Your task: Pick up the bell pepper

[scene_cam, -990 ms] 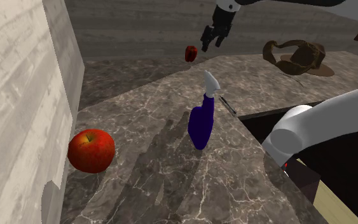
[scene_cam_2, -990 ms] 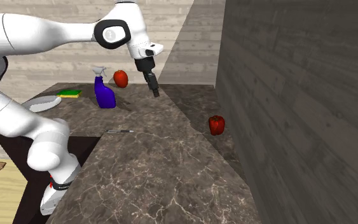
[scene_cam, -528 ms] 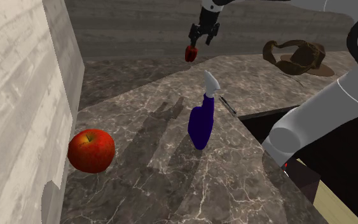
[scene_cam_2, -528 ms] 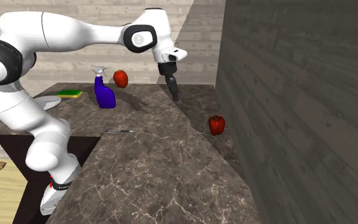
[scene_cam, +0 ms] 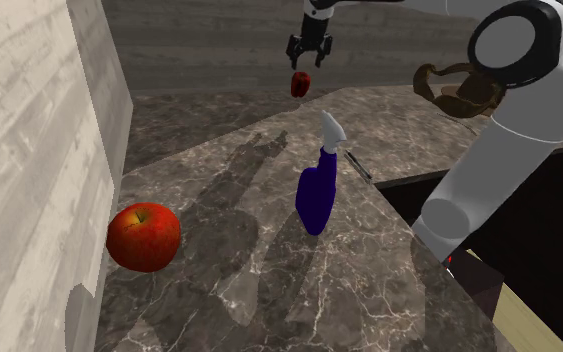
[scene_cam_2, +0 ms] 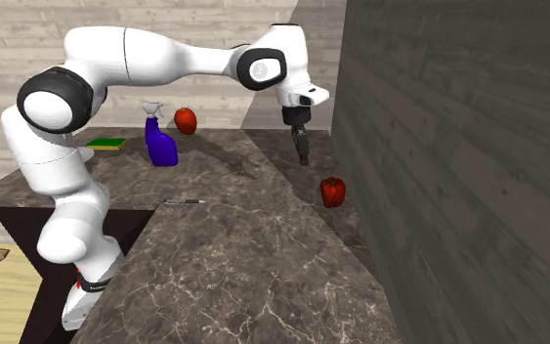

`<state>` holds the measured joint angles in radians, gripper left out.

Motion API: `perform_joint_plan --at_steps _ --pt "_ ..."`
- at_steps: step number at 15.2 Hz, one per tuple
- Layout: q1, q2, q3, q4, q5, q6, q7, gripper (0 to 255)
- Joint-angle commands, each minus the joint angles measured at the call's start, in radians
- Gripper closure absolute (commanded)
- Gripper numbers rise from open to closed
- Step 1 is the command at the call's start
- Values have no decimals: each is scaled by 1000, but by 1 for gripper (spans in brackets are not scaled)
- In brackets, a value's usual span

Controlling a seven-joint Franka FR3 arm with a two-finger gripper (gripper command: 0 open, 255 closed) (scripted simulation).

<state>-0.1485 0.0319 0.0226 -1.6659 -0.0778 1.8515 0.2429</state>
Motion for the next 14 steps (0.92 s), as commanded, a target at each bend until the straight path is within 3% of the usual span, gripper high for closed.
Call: perform_joint_plan --at_steps 1,9,14 --pt "-11 82 -11 88 -2 -12 23 0" --pt "-54 403 -55 488 11 -114 92 0" --pt "-54 387 -55 397 10 -38 97 0"
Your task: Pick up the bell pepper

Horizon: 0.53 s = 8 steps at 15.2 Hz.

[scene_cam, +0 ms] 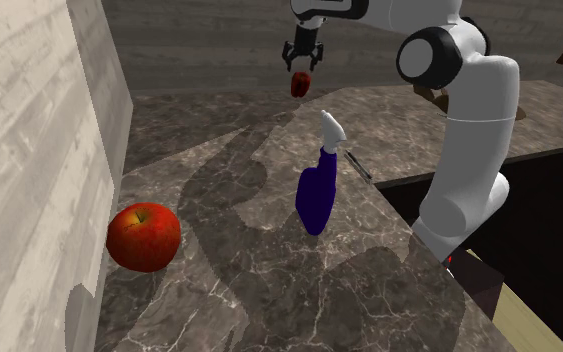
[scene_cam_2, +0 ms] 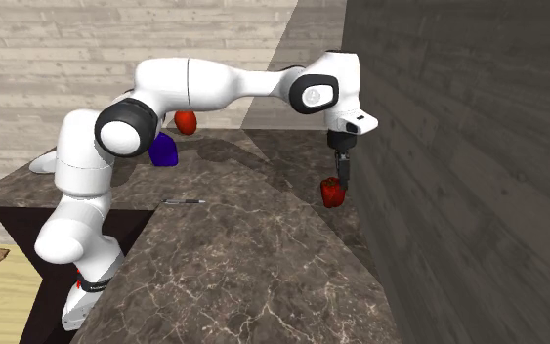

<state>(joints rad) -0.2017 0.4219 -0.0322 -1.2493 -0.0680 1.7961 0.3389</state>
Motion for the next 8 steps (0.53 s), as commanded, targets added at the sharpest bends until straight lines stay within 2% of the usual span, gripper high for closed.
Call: perform_joint_plan --at_steps 1,4,5,8 --pt "0 -5 0 -36 0 32 2 0" --pt "0 -7 0 -61 -1 54 4 0" --pt "0 -5 0 -57 -1 53 4 255" --pt "0 -5 0 -58 -1 54 4 255"
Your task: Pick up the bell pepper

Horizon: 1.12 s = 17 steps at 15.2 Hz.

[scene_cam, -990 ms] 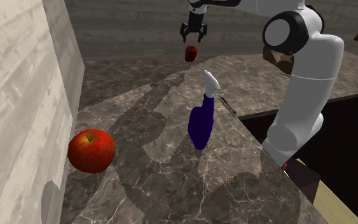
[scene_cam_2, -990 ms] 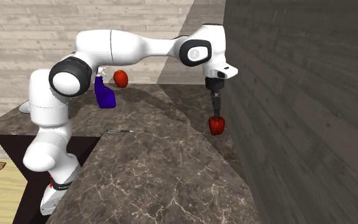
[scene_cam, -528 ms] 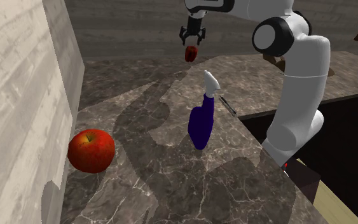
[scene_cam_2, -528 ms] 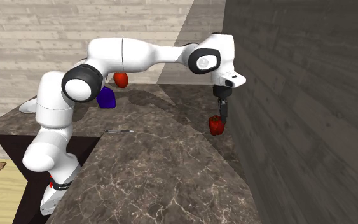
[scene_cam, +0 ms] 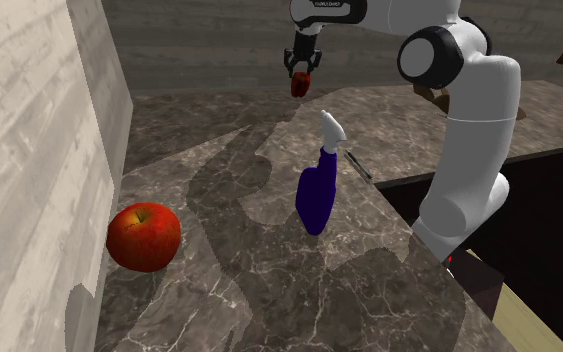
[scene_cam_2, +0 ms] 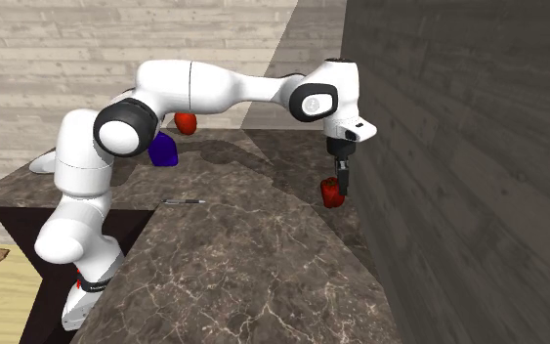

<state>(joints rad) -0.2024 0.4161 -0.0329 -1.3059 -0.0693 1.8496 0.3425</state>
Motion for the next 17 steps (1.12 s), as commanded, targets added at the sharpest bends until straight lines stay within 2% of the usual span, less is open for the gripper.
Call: perform_joint_plan --at_steps 1,6,17 --pt "0 2 0 0 0 -1 0 255" --pt "0 -1 0 -5 0 1 0 255" --pt "0 36 0 202 4 -168 -12 255"
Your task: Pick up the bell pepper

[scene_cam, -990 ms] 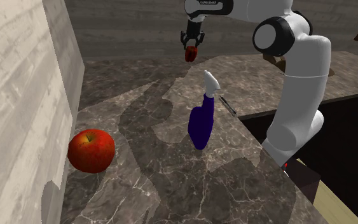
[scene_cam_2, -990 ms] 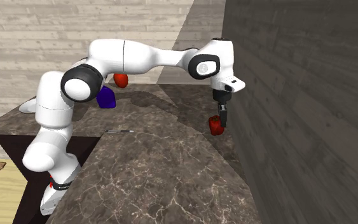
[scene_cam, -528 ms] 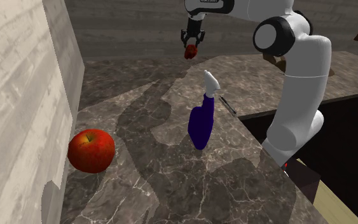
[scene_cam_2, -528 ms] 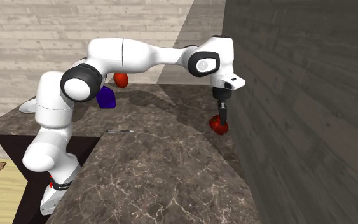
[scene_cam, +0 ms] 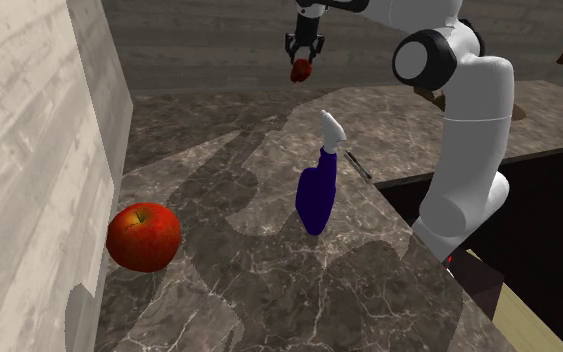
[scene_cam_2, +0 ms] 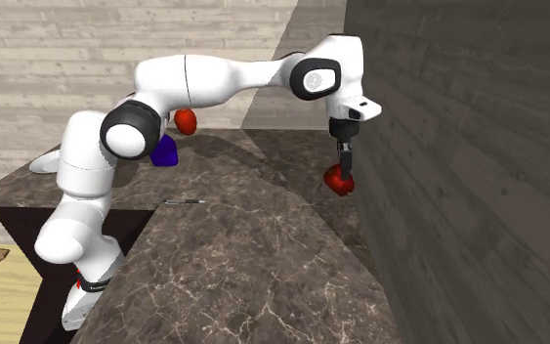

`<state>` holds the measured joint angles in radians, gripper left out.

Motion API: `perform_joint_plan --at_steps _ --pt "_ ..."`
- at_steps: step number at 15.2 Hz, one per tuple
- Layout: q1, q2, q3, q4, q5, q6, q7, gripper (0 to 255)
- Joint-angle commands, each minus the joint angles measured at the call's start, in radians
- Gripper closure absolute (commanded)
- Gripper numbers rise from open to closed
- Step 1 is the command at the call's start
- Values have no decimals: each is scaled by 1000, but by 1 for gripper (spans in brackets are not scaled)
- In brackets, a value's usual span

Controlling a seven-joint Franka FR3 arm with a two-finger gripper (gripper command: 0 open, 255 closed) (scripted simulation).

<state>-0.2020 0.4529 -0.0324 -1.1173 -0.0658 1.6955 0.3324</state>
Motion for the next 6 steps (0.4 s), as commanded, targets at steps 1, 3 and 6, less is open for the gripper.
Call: perform_joint_plan --at_steps 1,3,6 --pt "-1 6 0 37 1 -31 -3 255" --pt "-1 21 0 89 1 -68 -6 255" --pt "-1 31 -1 121 2 -90 -7 255"
